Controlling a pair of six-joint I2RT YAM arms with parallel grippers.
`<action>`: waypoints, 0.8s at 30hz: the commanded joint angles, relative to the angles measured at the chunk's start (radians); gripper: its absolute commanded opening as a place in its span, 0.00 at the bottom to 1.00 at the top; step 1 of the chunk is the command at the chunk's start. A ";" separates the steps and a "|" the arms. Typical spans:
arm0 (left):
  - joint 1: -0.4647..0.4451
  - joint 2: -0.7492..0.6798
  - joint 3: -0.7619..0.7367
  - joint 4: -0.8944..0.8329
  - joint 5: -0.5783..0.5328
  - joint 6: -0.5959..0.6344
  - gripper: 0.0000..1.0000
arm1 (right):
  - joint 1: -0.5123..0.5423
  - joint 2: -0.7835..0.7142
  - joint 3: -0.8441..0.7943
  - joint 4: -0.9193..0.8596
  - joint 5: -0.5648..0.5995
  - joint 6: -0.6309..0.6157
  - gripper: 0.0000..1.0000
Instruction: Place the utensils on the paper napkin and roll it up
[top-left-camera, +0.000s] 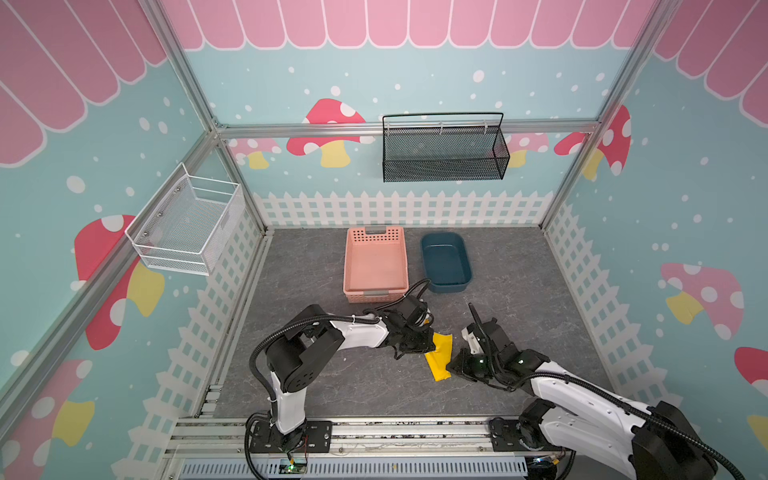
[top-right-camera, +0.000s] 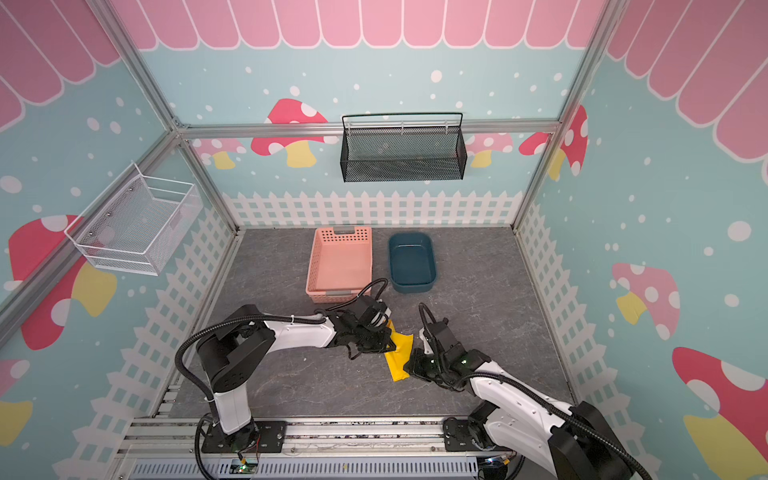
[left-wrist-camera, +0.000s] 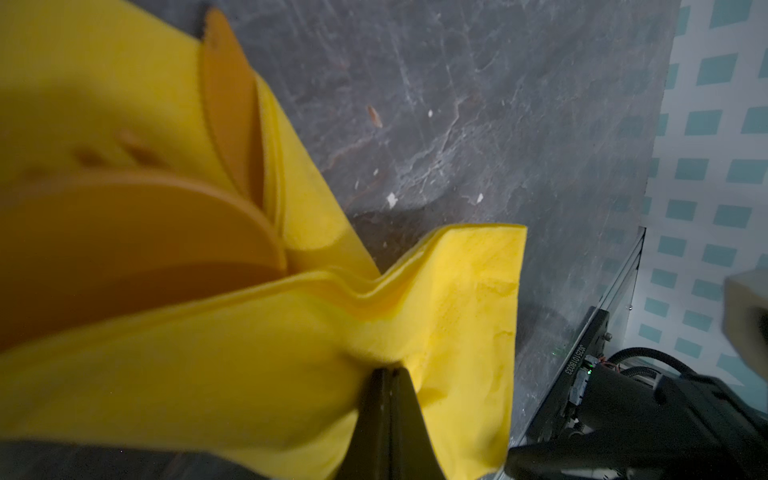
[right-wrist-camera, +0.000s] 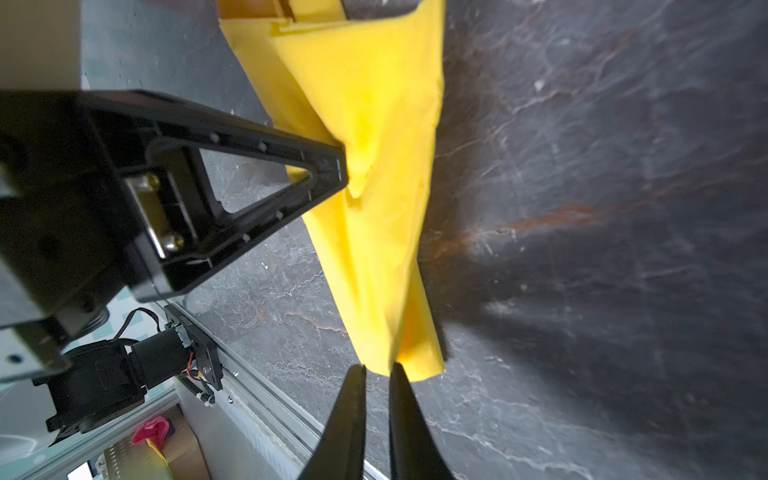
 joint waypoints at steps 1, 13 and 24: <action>-0.001 0.053 -0.026 -0.059 -0.022 0.001 0.02 | -0.010 -0.001 0.052 -0.067 0.029 -0.029 0.17; -0.001 0.056 -0.024 -0.060 -0.019 0.000 0.01 | -0.014 0.166 0.082 0.074 -0.079 -0.113 0.11; -0.001 0.040 -0.021 -0.082 -0.012 0.018 0.02 | -0.015 0.261 -0.018 0.064 -0.043 -0.137 0.04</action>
